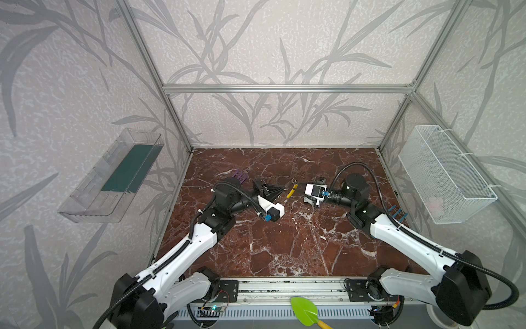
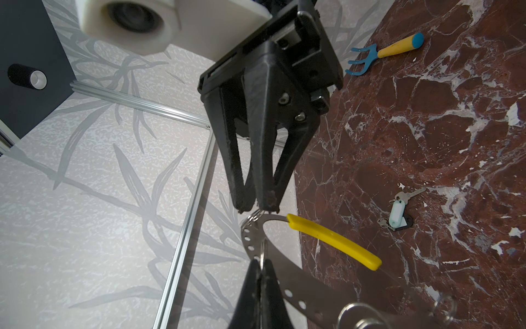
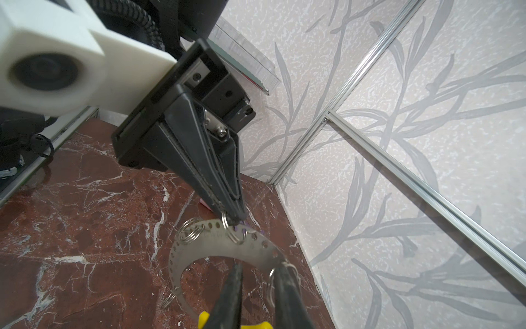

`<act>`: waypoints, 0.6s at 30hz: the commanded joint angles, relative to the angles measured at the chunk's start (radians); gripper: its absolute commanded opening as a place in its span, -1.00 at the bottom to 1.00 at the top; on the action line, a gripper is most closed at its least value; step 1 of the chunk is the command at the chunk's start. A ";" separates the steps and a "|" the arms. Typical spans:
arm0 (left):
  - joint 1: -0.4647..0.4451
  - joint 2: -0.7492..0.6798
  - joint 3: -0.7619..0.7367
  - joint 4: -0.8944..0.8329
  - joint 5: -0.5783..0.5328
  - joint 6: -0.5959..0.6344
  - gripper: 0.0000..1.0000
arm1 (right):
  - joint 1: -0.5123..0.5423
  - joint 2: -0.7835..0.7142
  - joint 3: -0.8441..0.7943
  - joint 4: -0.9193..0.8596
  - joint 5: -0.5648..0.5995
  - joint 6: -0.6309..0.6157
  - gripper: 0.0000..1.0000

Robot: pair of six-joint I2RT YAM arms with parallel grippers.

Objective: Put the keys on the keyring

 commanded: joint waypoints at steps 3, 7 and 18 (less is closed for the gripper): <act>-0.007 0.002 0.034 0.011 0.006 0.020 -1.00 | 0.010 0.019 0.038 0.017 -0.041 -0.014 -0.58; -0.007 0.006 0.037 0.021 0.006 -0.004 -1.00 | 0.015 0.027 0.044 -0.006 -0.054 -0.040 -0.58; -0.007 0.013 0.045 0.072 0.018 -0.135 -1.00 | 0.029 0.033 0.045 0.009 -0.033 -0.050 -0.61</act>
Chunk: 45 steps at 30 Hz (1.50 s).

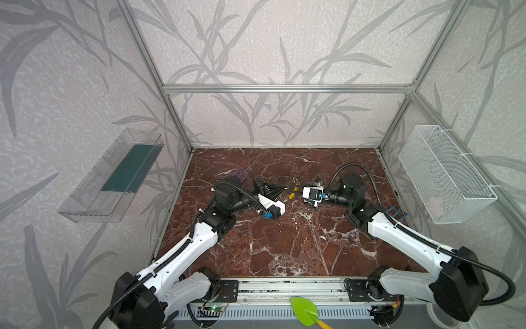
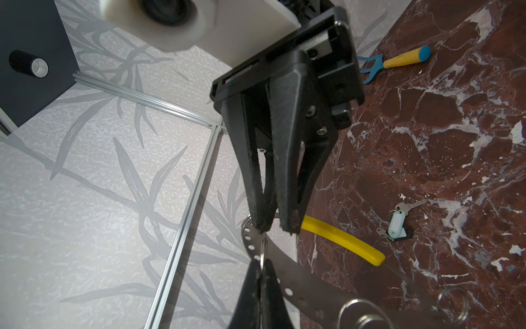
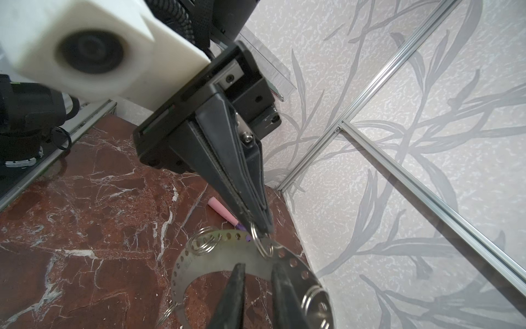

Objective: Put the keys on the keyring

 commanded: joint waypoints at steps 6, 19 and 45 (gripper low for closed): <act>-0.005 -0.012 0.034 0.096 0.024 -0.230 -1.00 | 0.007 0.004 0.027 0.064 0.028 0.069 -0.65; 0.007 -0.030 0.036 0.131 0.081 -0.472 -1.00 | 0.007 0.000 0.009 0.110 0.042 0.207 -0.65; 0.012 -0.026 0.042 0.115 0.095 -0.461 -1.00 | 0.007 0.032 0.041 0.176 -0.082 0.303 -0.61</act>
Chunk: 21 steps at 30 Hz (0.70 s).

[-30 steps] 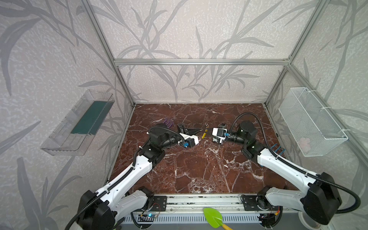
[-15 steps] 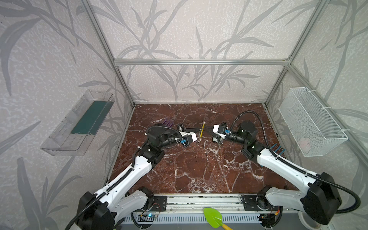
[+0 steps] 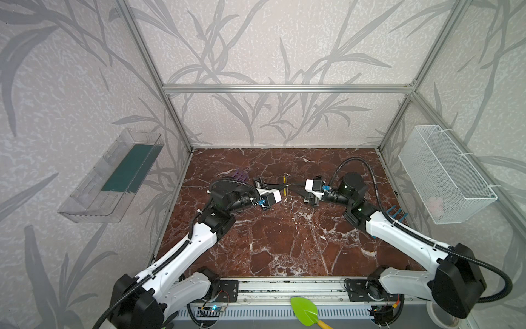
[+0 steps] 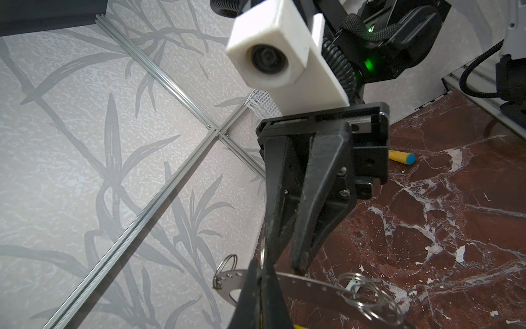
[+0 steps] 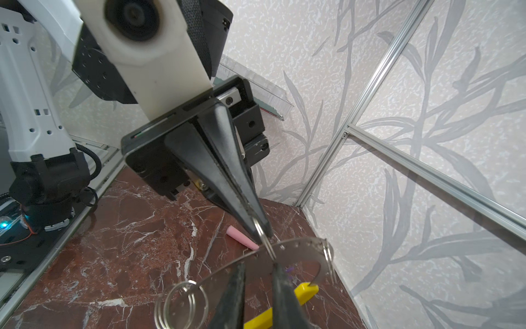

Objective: Put the keys on the keyring

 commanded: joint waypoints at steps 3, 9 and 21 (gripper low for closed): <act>0.004 -0.010 0.043 0.008 0.027 0.019 -1.00 | 0.003 0.007 0.041 0.053 -0.019 0.036 -0.61; 0.004 -0.005 0.046 -0.001 0.030 0.027 -1.00 | 0.003 0.006 0.041 0.081 -0.011 0.062 -0.61; 0.005 0.006 0.054 -0.020 0.031 0.035 -1.00 | 0.004 0.007 0.037 0.077 -0.032 0.064 -0.85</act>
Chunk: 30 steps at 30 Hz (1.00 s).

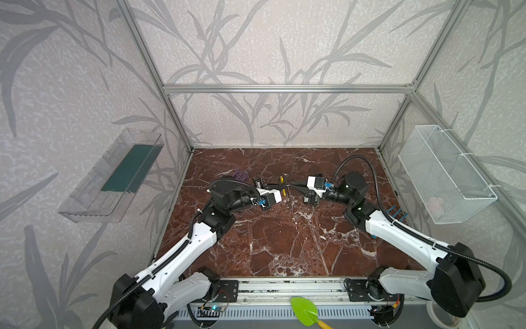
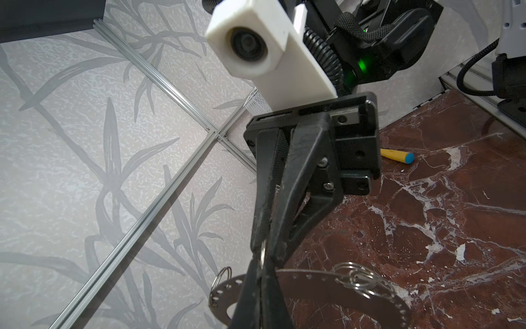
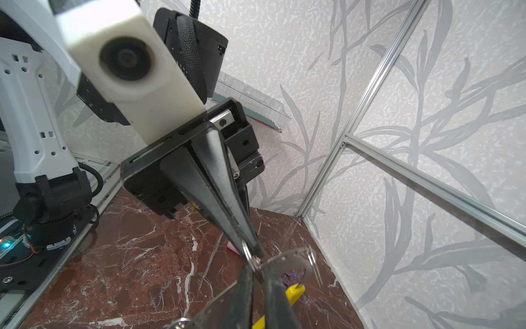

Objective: Put the keys on the keyring

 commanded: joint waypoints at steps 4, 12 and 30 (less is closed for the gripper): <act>0.005 0.010 0.050 -0.040 0.025 0.025 -1.00 | 0.003 -0.005 0.026 0.003 -0.028 -0.006 -1.00; 0.005 0.027 0.119 -0.265 -0.029 0.131 -0.51 | 0.004 -0.033 0.065 -0.246 0.022 -0.116 -1.00; 0.001 0.128 0.395 -0.791 -0.054 0.282 -0.51 | 0.018 0.004 0.290 -0.853 0.210 -0.267 -1.00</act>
